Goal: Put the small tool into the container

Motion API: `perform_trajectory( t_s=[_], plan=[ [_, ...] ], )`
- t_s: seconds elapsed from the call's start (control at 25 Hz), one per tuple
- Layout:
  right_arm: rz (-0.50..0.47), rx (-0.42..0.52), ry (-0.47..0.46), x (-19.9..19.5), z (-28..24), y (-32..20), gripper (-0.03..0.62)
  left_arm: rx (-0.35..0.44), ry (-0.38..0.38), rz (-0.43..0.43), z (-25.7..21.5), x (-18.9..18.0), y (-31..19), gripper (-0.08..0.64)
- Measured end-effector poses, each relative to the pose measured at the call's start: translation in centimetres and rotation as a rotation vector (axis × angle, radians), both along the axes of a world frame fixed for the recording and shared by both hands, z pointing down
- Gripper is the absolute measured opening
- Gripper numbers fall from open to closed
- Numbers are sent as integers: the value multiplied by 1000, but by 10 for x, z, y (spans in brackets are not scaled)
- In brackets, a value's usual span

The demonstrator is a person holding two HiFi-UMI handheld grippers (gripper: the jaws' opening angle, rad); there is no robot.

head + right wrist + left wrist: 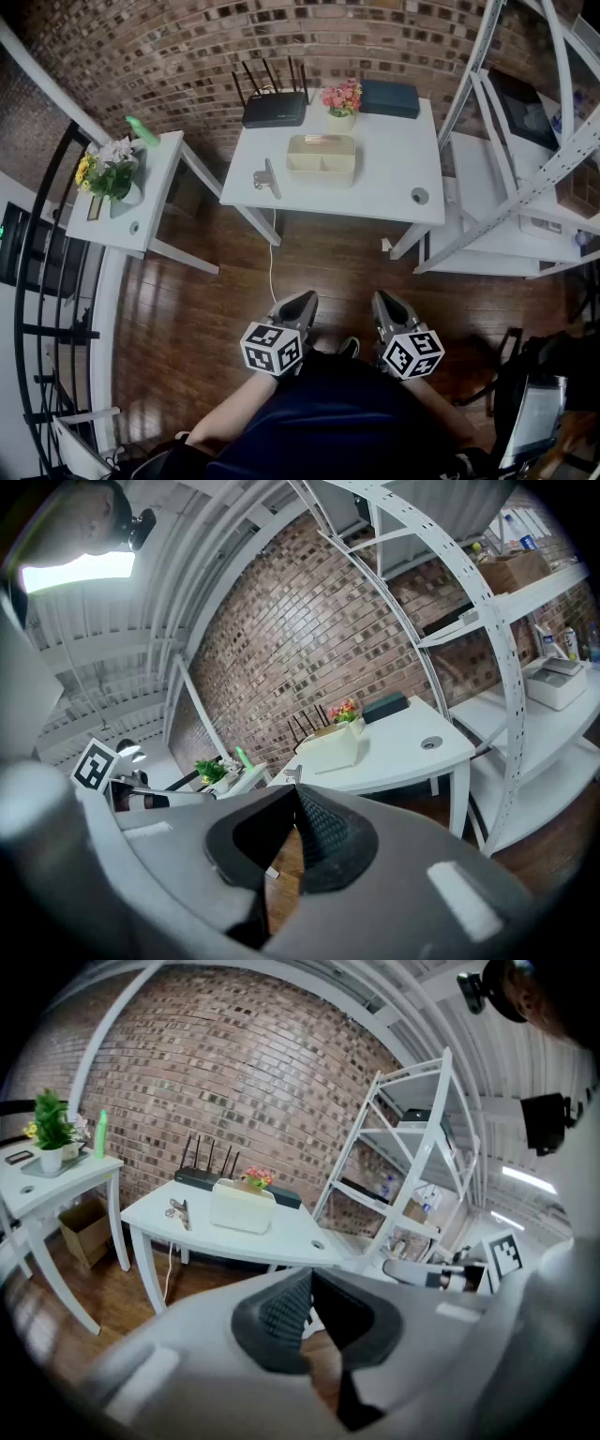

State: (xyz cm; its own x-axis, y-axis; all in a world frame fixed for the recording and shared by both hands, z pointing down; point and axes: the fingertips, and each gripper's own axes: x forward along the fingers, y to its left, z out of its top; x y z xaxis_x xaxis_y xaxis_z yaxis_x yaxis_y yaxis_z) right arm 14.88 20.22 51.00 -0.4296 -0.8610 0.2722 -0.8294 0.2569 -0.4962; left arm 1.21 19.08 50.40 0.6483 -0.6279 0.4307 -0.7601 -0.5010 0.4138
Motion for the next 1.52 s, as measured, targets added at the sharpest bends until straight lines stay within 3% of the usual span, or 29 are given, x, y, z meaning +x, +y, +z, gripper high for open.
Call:
perform_trajectory(
  t_s=[0.24,0.48,0.6,1.04,1.32,1.52],
  plan=[
    [18,-1,17,-6,2,-27,11,16,14,12,2,-7,-32,3],
    [71,-2,57,-19,-6,-72,11,54,57,110,-4,-15,-77,3],
    [78,-3,88,-37,-11,-99,11,78,67,120,-8,-33,-109,3],
    [74,-47,167,-107,-16,-180,11,53,97,28,6,-136,-218,5],
    [47,-45,184,-117,-16,-208,11,22,-1,-57,43,-178,-287,49],
    [40,-15,160,-100,-21,-228,11,-65,-43,-131,79,-188,-334,91]
  ],
)
